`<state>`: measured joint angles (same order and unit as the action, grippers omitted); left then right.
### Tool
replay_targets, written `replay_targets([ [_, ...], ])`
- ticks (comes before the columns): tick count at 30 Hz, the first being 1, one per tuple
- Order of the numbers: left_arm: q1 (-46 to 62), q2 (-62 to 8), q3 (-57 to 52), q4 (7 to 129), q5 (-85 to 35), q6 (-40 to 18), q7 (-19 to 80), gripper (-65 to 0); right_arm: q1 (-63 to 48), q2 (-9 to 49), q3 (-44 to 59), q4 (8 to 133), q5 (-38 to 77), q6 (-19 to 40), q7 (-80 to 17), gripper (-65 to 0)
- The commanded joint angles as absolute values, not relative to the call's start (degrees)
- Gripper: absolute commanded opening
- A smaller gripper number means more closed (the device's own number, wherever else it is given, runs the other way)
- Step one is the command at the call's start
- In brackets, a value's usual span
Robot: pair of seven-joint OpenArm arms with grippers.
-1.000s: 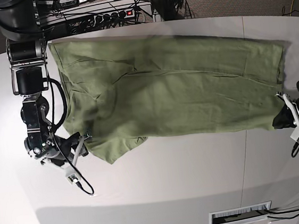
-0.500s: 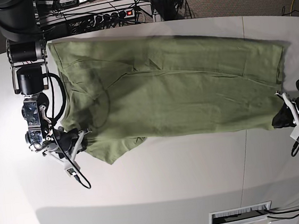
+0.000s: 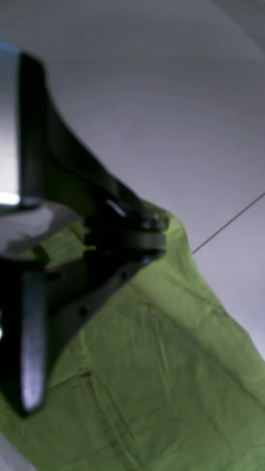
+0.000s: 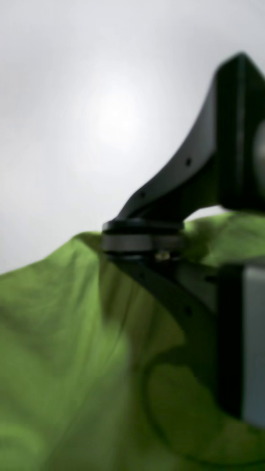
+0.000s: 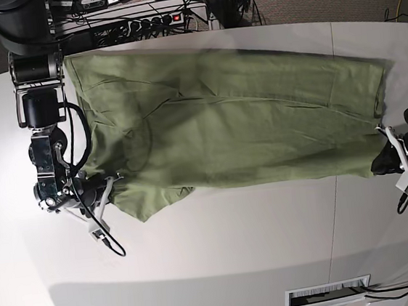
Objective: Fold the T-shirt properly
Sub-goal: 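Grasp the hem corners with both grippers and lift them, then fold the hem up toward the collar with both grippers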
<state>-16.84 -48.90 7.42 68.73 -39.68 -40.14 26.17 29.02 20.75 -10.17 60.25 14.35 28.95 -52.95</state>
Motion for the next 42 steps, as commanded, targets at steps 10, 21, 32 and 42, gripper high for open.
replay_targets([
  [10, -18.06, -50.85, 6.72, 69.52, -40.82, -40.00, 26.61, -65.0, 30.44, 21.58, -9.91, 65.89, 20.18, 28.91, -58.52, -65.0],
  [21, -18.09, -55.07, 6.72, 69.56, -52.93, -40.00, 39.03, -65.0, 22.20, 22.81, -9.91, 82.94, 23.14, 28.91, -65.25, -65.0],
  [32, -17.74, -57.56, 6.72, 69.56, -63.99, -40.00, 50.87, -65.0, 12.95, 23.38, -9.91, 92.09, 23.14, 28.91, -67.46, -65.0],
  [42, -13.87, -59.07, 6.70, 69.56, -64.60, -40.00, 52.73, -65.0, 3.27, 23.35, -6.85, 100.27, 23.09, 28.91, -67.55, -65.0],
])
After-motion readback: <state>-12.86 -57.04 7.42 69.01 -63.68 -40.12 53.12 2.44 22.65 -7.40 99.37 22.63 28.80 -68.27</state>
